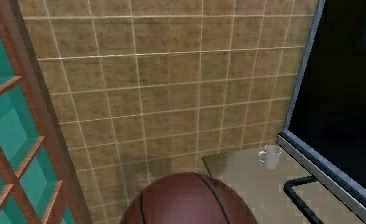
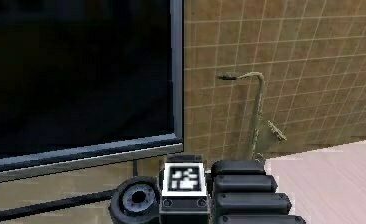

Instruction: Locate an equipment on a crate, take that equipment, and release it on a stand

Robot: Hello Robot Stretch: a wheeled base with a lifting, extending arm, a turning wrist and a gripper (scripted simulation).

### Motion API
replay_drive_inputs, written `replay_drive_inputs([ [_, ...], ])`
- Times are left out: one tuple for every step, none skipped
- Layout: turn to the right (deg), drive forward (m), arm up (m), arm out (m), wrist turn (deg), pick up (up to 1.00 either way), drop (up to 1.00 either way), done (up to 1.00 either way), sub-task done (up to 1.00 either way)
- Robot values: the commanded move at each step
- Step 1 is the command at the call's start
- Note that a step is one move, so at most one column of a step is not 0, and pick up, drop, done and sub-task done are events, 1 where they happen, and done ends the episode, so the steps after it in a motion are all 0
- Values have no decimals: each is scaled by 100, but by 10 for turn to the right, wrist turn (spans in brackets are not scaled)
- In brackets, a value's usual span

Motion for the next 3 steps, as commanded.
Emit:
replay_drive_inputs([
  [0,0,0,48,0,0,0,0,0],
  [0,0,0,0,390,0,0,0,0],
  [0,0,0,0,390,0,0,0,0],
])
